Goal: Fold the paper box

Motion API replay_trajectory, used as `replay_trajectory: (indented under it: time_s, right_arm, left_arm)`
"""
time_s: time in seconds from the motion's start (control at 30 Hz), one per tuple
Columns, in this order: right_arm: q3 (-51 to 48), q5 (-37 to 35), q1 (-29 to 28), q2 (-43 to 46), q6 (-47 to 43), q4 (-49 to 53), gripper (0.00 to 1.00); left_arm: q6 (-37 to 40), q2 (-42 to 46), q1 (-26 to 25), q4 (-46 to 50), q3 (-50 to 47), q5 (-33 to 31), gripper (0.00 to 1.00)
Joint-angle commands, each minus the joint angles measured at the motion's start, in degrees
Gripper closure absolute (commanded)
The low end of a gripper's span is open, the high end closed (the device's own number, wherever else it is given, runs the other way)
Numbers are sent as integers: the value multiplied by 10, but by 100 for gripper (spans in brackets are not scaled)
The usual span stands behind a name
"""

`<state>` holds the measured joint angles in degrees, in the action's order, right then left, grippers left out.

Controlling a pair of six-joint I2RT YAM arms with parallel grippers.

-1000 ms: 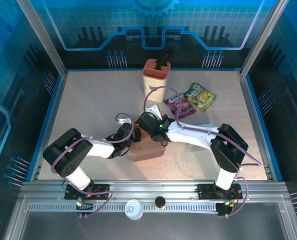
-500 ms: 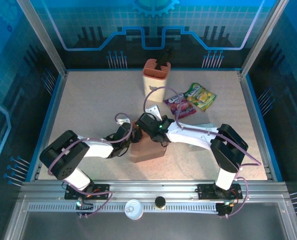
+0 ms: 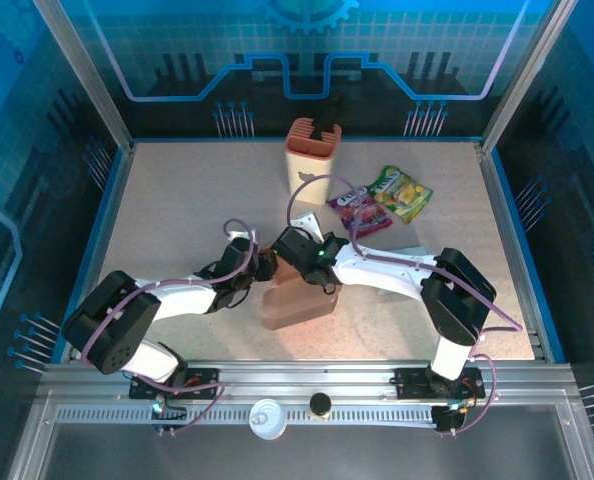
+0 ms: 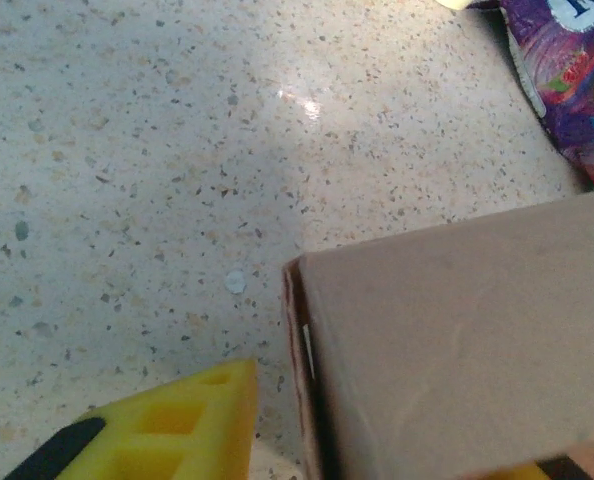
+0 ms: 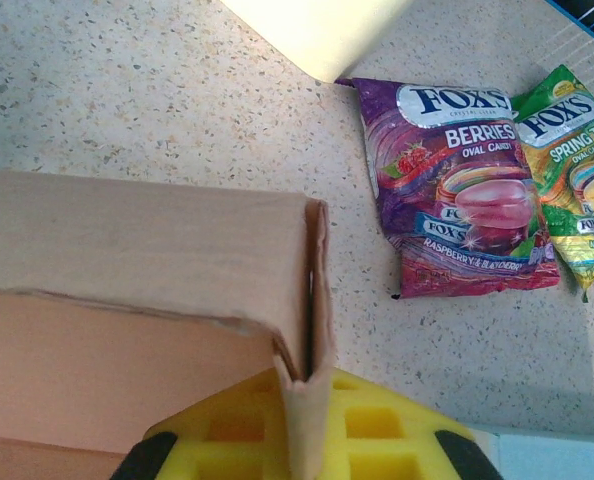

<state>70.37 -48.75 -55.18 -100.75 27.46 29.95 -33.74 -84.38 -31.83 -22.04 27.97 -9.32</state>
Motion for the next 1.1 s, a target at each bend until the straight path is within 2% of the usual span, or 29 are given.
replay_trajectory:
  time_s: [0.0,0.13,0.4,0.43,0.6,0.67,0.83,1.07]
  right_arm:
    - [4,4,-5,-2,13,12,100]
    - [5,1,-7,-1,14,11,100]
    - [7,2,-8,-3,18,14,100]
    - [9,3,-8,-3,19,16,100]
    - [17,9,-5,-9,25,25,100]
    - [19,12,-2,-11,26,28,100]
    - [25,17,2,-16,32,36,100]
    - [27,17,3,-17,35,39,100]
  left_arm:
    - [17,-5,2,40,22,-15,79]
    - [14,-12,-10,59,33,-57,100]
    - [-1,-20,-24,75,47,-85,100]
    - [1,-19,-24,78,49,-84,98]
    - [3,2,-28,111,62,-80,64]
    - [4,20,-30,124,61,-78,57]
    - [-7,38,-30,121,45,-42,55]
    - [-23,4,-36,98,33,-10,56]
